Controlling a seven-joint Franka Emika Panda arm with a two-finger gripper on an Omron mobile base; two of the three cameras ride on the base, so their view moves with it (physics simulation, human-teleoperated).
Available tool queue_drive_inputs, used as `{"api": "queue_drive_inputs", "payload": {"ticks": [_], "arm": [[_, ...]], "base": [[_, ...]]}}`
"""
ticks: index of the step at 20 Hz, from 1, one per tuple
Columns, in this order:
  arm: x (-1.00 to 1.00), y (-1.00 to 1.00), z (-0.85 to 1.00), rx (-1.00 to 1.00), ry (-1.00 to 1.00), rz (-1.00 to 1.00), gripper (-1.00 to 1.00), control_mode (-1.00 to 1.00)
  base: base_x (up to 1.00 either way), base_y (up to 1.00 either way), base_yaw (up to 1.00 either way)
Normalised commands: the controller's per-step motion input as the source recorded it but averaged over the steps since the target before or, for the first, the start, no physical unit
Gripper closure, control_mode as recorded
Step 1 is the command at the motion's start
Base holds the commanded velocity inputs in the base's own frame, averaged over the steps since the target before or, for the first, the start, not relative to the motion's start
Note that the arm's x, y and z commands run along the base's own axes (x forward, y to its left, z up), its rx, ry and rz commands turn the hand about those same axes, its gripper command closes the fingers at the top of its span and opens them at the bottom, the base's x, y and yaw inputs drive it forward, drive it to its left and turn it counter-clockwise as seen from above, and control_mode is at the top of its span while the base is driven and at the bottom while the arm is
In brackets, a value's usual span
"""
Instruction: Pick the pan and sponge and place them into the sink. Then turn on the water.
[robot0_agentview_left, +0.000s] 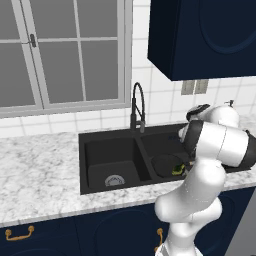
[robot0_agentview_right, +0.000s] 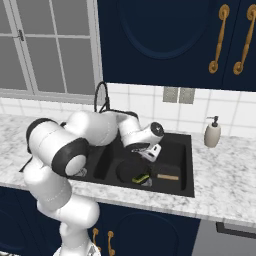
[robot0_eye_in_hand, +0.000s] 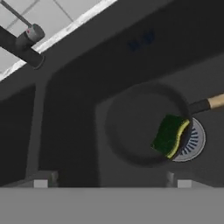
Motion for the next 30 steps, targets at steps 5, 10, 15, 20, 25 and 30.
{"api": "queue_drive_inputs", "payload": {"ticks": [5,10,15,20,25,30], "arm": [[0.0,0.0,0.36,-0.07,-0.46,0.32,-1.0,-1.0],[0.0,0.0,0.28,-0.06,-0.43,0.26,-1.0,-1.0],[0.0,0.04,0.18,-0.04,-0.39,0.07,-1.0,-1.0],[0.0,0.29,0.26,-0.09,-0.46,0.0,-1.0,-1.0],[0.01,0.35,0.31,-0.11,-0.31,-0.03,-1.0,-1.0],[0.13,0.27,0.23,-0.01,-0.12,0.0,-1.0,-1.0]], "base": [[0.0,0.0,0.0],[0.0,0.0,0.0],[0.0,0.0,0.0],[0.0,0.0,0.0],[0.0,0.0,0.0],[0.0,0.0,0.0]]}}
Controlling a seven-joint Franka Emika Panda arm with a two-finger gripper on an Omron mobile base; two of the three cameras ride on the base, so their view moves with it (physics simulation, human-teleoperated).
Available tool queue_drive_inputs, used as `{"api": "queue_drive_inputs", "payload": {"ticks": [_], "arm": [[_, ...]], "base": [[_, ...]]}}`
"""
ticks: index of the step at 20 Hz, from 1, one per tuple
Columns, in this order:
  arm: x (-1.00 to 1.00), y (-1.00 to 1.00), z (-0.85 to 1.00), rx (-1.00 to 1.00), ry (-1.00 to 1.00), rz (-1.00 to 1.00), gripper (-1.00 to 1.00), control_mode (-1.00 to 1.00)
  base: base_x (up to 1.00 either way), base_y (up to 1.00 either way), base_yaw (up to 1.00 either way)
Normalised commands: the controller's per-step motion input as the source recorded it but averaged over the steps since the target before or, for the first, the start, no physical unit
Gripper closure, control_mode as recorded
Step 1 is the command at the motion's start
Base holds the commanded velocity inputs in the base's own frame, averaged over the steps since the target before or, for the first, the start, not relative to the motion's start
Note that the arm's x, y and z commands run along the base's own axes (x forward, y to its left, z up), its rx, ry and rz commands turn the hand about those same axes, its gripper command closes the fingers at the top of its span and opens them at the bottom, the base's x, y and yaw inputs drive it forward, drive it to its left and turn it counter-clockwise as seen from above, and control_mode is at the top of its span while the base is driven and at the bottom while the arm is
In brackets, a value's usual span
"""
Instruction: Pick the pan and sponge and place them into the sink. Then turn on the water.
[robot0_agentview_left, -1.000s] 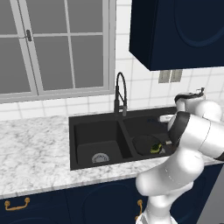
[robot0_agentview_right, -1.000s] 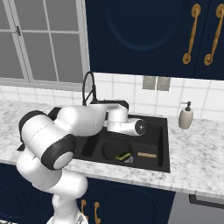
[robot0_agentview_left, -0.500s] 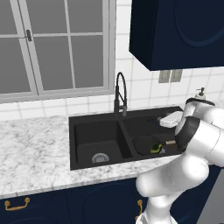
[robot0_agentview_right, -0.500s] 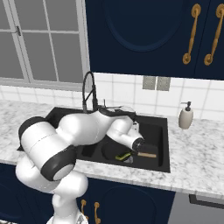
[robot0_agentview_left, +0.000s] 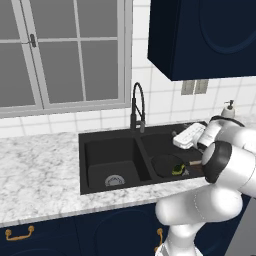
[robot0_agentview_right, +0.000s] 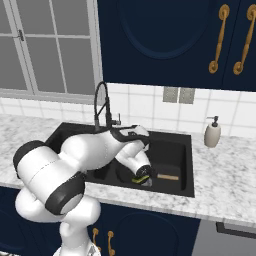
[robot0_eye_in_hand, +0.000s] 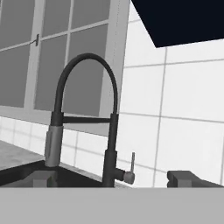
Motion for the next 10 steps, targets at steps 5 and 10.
{"api": "queue_drive_inputs", "payload": {"ticks": [5,10], "arm": [[0.21,0.13,0.13,0.0,-0.01,0.0,-1.0,-1.0],[0.44,0.3,0.0,0.0,0.07,0.01,-1.0,-1.0]], "base": [[0.0,0.0,0.0],[0.0,0.0,0.0]]}}
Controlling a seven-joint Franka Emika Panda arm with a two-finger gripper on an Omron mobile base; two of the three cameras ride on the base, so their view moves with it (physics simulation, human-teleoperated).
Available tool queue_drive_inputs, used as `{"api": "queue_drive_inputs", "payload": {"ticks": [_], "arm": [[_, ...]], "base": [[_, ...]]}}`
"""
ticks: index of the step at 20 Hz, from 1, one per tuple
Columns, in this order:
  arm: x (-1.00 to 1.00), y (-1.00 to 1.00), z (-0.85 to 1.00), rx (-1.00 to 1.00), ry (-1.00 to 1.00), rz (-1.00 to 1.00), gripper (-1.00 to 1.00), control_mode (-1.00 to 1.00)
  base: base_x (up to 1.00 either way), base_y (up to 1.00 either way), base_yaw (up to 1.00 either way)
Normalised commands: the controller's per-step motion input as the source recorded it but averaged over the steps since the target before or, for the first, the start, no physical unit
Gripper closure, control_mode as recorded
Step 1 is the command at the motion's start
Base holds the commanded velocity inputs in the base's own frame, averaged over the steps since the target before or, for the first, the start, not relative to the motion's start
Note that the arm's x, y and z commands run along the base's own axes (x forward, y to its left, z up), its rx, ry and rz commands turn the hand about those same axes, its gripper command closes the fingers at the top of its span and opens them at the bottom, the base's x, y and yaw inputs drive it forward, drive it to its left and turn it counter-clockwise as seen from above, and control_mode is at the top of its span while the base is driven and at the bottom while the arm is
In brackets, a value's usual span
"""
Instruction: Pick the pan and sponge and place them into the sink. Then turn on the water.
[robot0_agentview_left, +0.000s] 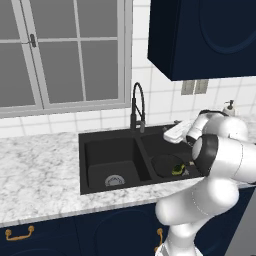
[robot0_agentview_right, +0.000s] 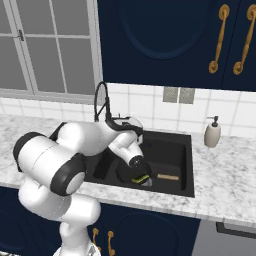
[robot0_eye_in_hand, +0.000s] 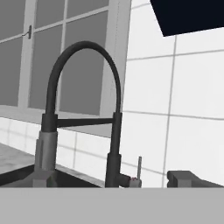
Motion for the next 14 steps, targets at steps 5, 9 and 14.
{"api": "queue_drive_inputs", "payload": {"ticks": [5,9,14], "arm": [[0.52,0.16,0.0,0.0,0.02,0.03,-1.0,-1.0],[0.45,0.07,0.0,0.0,0.0,0.02,-1.0,-1.0],[0.45,0.09,-0.01,0.0,0.0,0.0,-1.0,-1.0]], "base": [[0.0,0.0,0.0],[0.0,0.0,0.0],[0.0,0.0,0.0]]}}
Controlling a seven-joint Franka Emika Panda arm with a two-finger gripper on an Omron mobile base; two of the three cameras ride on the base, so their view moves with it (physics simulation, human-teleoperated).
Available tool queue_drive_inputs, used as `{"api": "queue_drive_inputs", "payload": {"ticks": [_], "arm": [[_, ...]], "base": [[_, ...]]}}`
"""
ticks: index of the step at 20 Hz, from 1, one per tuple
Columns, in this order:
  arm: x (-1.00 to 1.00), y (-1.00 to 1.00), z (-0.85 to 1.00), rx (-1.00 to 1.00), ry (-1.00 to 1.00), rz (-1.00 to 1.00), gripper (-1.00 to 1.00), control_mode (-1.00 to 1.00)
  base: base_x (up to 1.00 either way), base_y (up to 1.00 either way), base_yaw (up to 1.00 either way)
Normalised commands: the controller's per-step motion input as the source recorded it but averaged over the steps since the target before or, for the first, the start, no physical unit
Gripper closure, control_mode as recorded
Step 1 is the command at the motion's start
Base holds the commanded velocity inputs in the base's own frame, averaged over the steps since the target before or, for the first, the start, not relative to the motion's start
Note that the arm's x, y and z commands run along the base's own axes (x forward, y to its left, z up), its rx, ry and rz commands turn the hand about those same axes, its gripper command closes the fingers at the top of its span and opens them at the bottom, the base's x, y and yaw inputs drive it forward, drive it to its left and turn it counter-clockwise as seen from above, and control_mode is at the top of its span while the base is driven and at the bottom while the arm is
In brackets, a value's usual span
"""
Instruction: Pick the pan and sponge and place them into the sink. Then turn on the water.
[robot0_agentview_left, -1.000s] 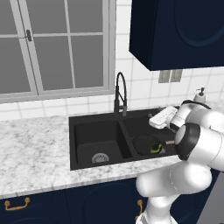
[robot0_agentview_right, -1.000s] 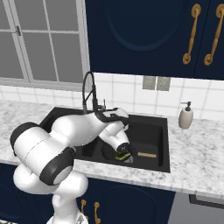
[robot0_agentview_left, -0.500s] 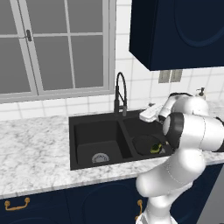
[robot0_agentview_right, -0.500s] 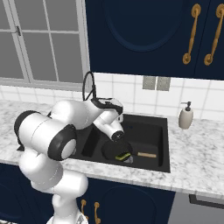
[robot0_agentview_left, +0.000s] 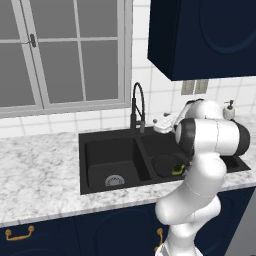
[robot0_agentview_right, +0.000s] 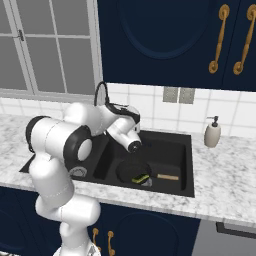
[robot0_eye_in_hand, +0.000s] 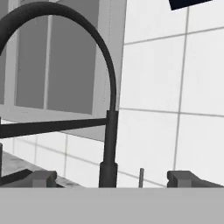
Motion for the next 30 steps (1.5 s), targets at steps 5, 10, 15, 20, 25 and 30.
{"api": "queue_drive_inputs", "payload": {"ticks": [5,10,15,20,25,30], "arm": [[0.45,0.12,-0.04,0.0,0.0,0.0,-1.0,-1.0],[0.37,0.13,-0.16,0.0,-0.02,0.0,-1.0,-1.0],[0.44,0.05,-0.18,0.0,0.0,0.0,-1.0,-1.0],[0.45,0.0,-0.27,0.05,0.0,0.01,-1.0,-1.0],[0.35,0.0,-0.31,0.08,0.0,0.01,-1.0,-1.0],[0.45,0.0,-0.31,0.05,0.0,0.01,-1.0,-1.0]], "base": [[0.0,0.0,0.0],[0.0,0.0,0.0],[0.0,0.0,0.0],[0.0,0.0,0.0],[0.0,0.0,0.0],[0.0,0.0,0.0]]}}
